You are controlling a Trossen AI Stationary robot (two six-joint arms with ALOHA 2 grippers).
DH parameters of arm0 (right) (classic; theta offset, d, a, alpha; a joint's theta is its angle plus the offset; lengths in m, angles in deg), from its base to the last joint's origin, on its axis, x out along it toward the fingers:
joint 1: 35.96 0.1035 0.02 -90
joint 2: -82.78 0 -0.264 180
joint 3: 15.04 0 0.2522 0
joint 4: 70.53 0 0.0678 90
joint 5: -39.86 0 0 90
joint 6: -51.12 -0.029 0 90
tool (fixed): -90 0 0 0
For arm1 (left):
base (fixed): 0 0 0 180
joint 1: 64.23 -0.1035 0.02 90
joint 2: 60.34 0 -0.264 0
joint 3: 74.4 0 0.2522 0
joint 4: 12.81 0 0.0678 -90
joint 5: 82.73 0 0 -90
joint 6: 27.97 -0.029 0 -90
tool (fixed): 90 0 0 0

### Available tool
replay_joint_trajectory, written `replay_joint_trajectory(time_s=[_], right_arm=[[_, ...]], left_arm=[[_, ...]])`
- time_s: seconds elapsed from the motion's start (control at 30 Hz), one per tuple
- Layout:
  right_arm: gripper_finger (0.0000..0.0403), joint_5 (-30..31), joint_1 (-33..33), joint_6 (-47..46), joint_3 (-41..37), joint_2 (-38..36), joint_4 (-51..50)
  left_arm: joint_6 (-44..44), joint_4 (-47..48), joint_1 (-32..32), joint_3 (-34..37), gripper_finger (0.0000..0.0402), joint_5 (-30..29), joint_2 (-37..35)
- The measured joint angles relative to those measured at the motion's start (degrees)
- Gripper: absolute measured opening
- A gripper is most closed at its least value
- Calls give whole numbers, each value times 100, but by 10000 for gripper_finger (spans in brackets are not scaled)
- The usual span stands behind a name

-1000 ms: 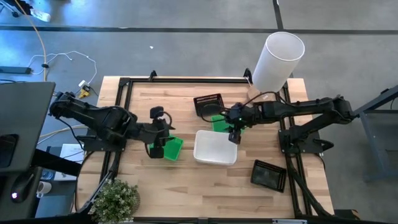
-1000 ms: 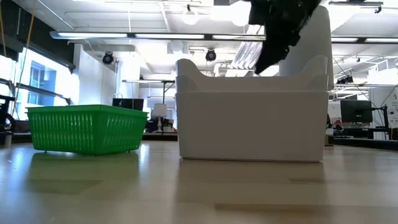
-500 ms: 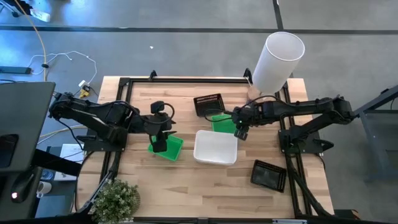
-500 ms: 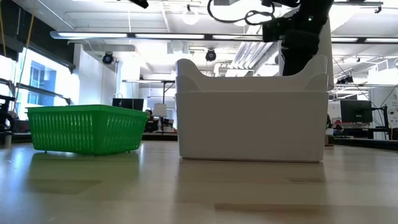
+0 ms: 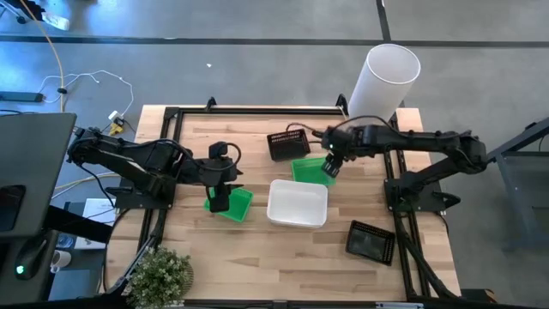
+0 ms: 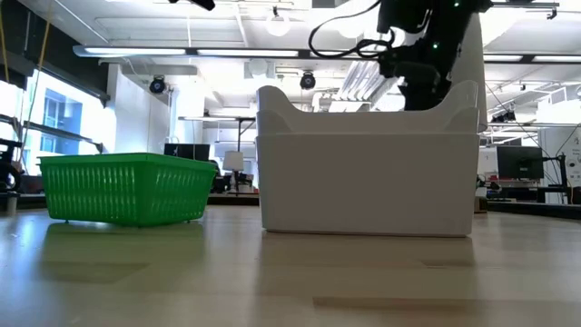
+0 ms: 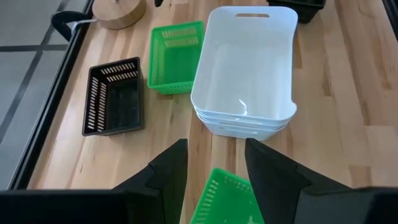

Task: Stack baskets by color
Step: Stack the right green bin on the green bin

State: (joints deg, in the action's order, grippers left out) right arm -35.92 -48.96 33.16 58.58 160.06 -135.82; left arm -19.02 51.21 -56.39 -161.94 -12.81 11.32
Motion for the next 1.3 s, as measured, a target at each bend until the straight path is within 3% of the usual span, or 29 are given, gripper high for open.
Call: replay_joint_trajectory(time_s=[0.33, 0.87, 1.13, 1.3], right_arm=[[167, -868, -660, 2555, 0, 0, 472], [167, -1139, -803, 3340, -4, 1256, 637], [167, -978, -803, 3331, -4, 1714, 645], [136, -985, -803, 3226, -4, 1833, 648]], left_arm=[[-6, -3, 0, -2, 147, 2, 24], [-11, -22, 0, -2, 147, 2, 24], [-103, -20, 0, -2, 147, 1, 24], [-120, -17, 0, -2, 147, 0, 24]])
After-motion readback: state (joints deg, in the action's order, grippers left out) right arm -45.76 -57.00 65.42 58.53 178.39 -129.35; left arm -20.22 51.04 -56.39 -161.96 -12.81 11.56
